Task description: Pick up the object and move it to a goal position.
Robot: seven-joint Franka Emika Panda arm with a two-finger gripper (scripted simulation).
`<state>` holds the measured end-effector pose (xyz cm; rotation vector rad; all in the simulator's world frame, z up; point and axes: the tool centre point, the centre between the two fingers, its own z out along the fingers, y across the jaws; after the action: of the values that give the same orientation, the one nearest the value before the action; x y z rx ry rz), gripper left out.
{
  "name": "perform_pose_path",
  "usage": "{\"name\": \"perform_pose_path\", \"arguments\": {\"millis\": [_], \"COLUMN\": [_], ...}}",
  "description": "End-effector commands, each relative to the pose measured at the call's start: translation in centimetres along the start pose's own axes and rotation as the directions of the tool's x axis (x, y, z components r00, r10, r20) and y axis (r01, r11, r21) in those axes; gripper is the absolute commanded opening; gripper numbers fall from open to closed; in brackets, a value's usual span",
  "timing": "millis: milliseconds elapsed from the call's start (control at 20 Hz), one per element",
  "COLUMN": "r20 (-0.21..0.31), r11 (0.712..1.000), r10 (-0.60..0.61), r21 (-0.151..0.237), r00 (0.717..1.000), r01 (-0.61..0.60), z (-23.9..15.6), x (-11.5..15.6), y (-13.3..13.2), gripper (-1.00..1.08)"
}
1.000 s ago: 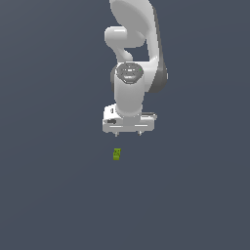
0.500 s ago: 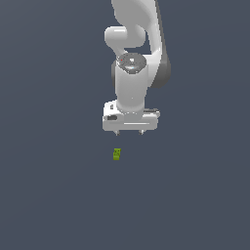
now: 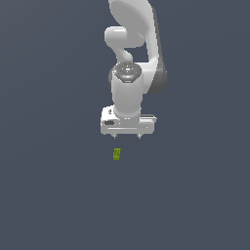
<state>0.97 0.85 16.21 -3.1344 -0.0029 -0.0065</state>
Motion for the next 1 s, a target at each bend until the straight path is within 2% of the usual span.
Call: {"name": "perform_pose_path", "arguments": {"millis": [0,500,950], "r20": [0.002,0.003,0.005], "r11": [1.000,0.996,0.994], "r10": [0.016,0.091,0.107], "r21": [0.000,-0.005,-0.008], "r00": [1.000,0.996,0.994], "r01": [-0.016,-0.091,-0.107], "z": [1.4,8.4,9.8], "x": [0.2,0.6,0.5], "y": [0.7,4.2,5.0], "gripper": [1.00,1.00,1.00]}}
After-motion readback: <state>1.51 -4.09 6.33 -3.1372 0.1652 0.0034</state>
